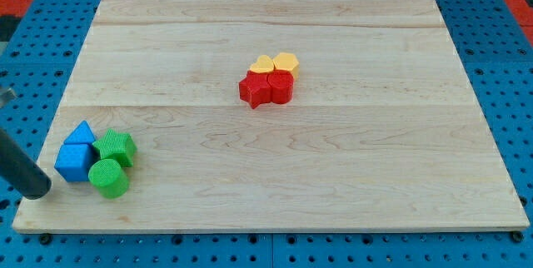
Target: Move the blue blocks towards the top
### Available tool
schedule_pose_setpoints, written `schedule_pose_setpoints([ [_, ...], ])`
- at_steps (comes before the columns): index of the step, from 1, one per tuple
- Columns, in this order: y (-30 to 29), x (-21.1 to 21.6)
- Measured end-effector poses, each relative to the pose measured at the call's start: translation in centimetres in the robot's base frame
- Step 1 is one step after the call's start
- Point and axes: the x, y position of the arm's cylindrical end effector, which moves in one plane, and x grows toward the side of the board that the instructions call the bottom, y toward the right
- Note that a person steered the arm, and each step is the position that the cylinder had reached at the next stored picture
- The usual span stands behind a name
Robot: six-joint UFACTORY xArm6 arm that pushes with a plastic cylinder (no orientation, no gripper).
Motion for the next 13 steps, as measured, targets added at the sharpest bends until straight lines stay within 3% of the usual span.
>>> schedule_pose_setpoints([
  [2, 3.0, -0.9],
  [3, 3.4, -3.6],
  [5, 3.0, -12.2],
  [7, 2.2, -15.0],
  [9, 2.2, -24.3],
  [13, 1.8, -23.4],
])
